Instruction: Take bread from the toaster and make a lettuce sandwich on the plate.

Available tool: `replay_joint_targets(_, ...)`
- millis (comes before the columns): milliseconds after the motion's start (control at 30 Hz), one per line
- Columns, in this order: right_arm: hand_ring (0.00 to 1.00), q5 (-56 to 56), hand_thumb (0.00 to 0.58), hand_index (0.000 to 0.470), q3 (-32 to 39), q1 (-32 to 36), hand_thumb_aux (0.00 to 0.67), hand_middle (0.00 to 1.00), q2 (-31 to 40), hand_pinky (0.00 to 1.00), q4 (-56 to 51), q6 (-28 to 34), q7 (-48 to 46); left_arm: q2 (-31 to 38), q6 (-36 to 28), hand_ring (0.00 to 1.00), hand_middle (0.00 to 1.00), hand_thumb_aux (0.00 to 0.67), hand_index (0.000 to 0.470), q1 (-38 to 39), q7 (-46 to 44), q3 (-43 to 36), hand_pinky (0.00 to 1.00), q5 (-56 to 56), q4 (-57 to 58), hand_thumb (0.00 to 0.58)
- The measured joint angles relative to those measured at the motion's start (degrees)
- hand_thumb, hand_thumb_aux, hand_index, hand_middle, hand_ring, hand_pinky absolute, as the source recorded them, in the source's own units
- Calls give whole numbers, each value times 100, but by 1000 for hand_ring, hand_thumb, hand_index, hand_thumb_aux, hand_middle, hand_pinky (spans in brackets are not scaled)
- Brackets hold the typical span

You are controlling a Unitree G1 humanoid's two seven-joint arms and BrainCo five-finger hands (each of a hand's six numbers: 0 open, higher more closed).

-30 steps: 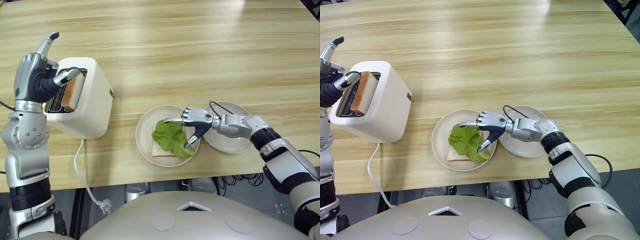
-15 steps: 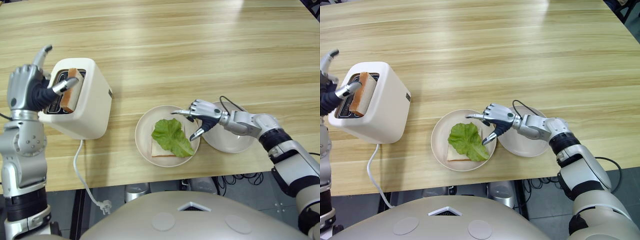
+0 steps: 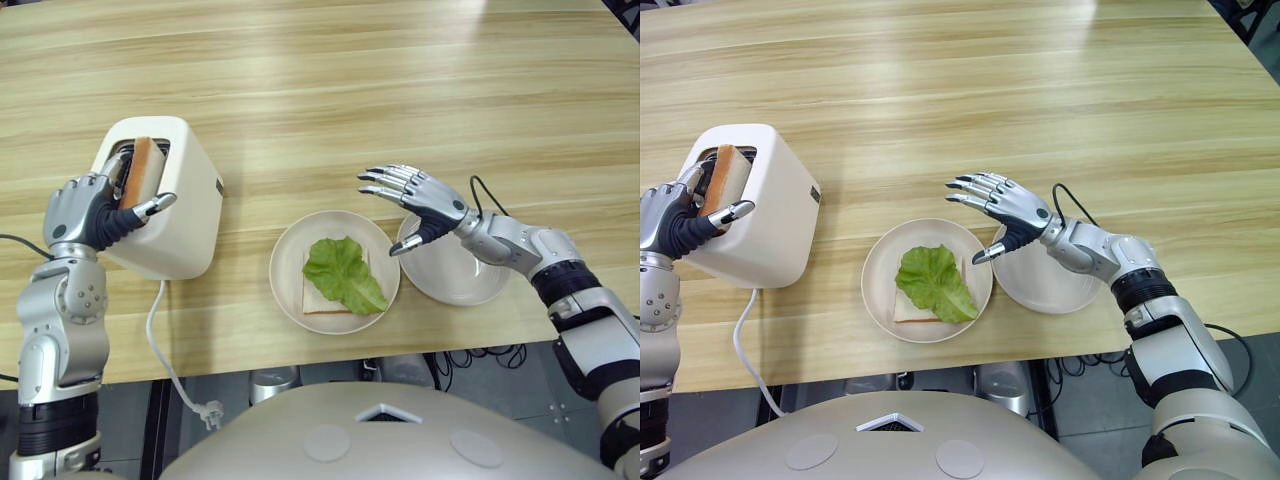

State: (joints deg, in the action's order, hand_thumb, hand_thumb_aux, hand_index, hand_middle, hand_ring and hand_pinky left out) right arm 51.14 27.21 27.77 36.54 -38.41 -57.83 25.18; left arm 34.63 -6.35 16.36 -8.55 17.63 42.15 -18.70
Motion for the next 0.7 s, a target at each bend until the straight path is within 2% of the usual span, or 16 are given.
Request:
replay_joint_targets(33,0,-10,0,0,-1,-3,0,0,0,0,1,-4,0,0,-25,0,0,339,233,-2,1,0,0,0,-7,438)
replay_joint_targets(67,0,-26,0,0,-1,-7,0,0,0,0,2,-7,0,0,-46,0,0,476,327,-3,1,0,0,0,-13,531)
replay_joint_targets(100,0,-37,0,0,-2,-14,0,0,0,0,2,-7,0,0,-63,0,0,670,460,-4,1,-1,0,0,-20,580)
replay_joint_targets(367,0,-51,0,0,-2,-87,0,0,-26,0,22,-52,0,45,-193,0,0,670,460,-133,51,-41,0,25,-41,580)
replay_joint_targets(400,0,-51,0,0,-2,-96,0,0,-33,0,22,-62,0,45,-198,0,0,0,0,-137,58,-44,0,33,-37,0)
replay_joint_targets(567,0,-51,0,0,-3,-99,0,0,-45,0,22,-70,4,73,-240,0,0,0,0,-199,111,-53,0,54,-10,0)
replay_joint_targets(600,0,-51,0,0,-3,-100,0,0,-56,0,22,-70,7,73,-247,0,0,470,323,-199,115,-54,0,54,-9,528)
replay_joint_targets(633,0,-51,0,0,-3,-100,0,0,-65,0,22,-70,8,73,-252,0,0,670,460,-199,120,-54,0,53,-8,580)
replay_joint_targets(700,0,-51,0,0,-3,-105,0,0,-77,0,22,-70,15,72,-248,0,0,670,460,-209,156,-54,0,49,-9,580)
